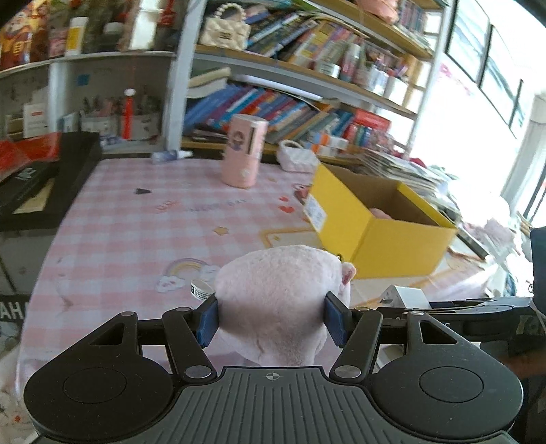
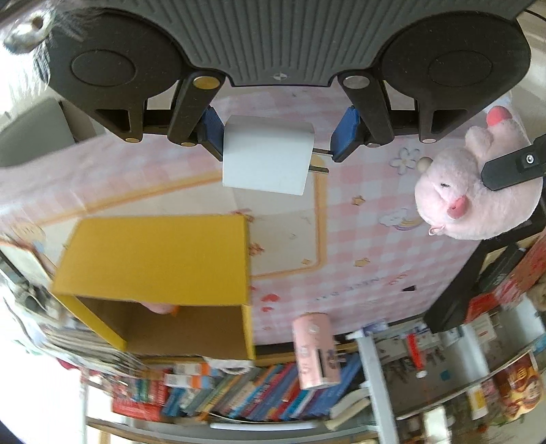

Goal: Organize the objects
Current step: 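Lift the pig and charger and carry both toward the yellow box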

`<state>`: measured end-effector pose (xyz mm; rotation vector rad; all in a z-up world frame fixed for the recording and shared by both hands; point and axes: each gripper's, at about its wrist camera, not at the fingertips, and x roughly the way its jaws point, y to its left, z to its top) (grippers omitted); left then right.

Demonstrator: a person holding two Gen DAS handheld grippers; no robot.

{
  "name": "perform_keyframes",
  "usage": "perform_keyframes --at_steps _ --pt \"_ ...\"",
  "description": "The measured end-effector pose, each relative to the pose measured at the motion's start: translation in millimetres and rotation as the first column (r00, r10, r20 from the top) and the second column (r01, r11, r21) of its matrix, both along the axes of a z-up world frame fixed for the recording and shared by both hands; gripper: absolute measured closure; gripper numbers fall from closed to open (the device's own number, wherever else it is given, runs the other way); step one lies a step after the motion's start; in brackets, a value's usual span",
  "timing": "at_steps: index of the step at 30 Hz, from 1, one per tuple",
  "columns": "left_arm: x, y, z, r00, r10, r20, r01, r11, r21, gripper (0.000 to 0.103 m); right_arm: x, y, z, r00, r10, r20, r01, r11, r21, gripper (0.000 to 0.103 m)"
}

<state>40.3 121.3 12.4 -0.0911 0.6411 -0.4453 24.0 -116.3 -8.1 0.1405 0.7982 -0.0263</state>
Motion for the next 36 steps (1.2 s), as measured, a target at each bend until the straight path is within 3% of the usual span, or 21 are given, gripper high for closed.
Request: perform_keyframes --at_steps 16,26,36 --pt "-2 -44 -3 0.989 -0.15 0.006 0.15 0.989 -0.013 0.042 -32 -42 3 0.988 -0.153 -0.004 0.153 0.988 -0.015 0.041" --pt "6 -91 2 0.968 -0.247 0.031 0.247 0.969 0.018 0.042 -34 -84 3 0.971 -0.237 -0.007 0.237 0.971 0.009 0.041" --pt "20 -118 11 0.969 -0.235 0.073 0.234 0.972 0.034 0.042 -10 -110 10 0.977 -0.211 0.009 0.211 0.977 0.011 0.041"
